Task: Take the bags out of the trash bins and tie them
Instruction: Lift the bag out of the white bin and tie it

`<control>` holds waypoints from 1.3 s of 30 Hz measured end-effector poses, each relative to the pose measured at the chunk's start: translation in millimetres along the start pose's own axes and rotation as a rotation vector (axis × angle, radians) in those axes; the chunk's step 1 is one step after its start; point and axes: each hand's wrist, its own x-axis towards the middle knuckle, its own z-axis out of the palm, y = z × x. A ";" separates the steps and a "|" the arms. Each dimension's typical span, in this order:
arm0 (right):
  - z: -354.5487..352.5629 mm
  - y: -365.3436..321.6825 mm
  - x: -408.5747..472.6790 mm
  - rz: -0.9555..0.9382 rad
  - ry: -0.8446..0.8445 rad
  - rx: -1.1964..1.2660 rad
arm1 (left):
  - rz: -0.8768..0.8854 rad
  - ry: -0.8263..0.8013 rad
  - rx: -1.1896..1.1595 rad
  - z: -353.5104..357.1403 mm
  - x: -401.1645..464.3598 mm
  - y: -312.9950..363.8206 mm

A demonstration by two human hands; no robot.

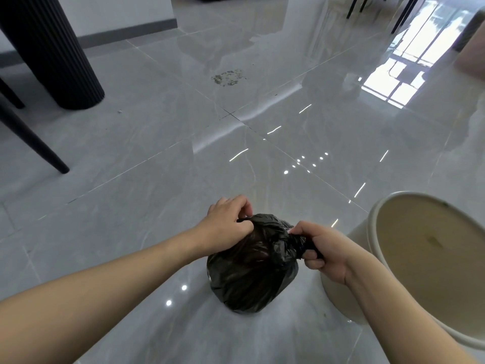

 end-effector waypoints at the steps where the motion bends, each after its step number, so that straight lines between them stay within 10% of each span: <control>1: 0.1 -1.2 -0.5 -0.005 -0.023 0.010 | 0.006 0.018 -0.032 -0.1 -0.5 1.0; 12: -4.3 -5.4 -0.1 -0.140 0.162 0.041 | 0.279 0.286 0.121 0.6 -13.2 10.7; 18: 3.0 -3.8 3.3 -0.155 0.220 -0.010 | 0.295 0.024 0.278 20.0 -17.7 8.1; 25: 10.7 -0.2 7.3 -0.217 0.252 0.018 | -0.059 -0.165 -0.153 27.5 -9.5 15.1; 33: 7.0 11.7 17.8 -0.561 0.642 -0.583 | -0.287 -0.353 -0.791 -2.1 -5.2 18.9; 39: -11.0 29.8 27.0 -0.528 0.708 -1.036 | -0.249 -0.283 -0.084 -6.8 -3.1 -24.5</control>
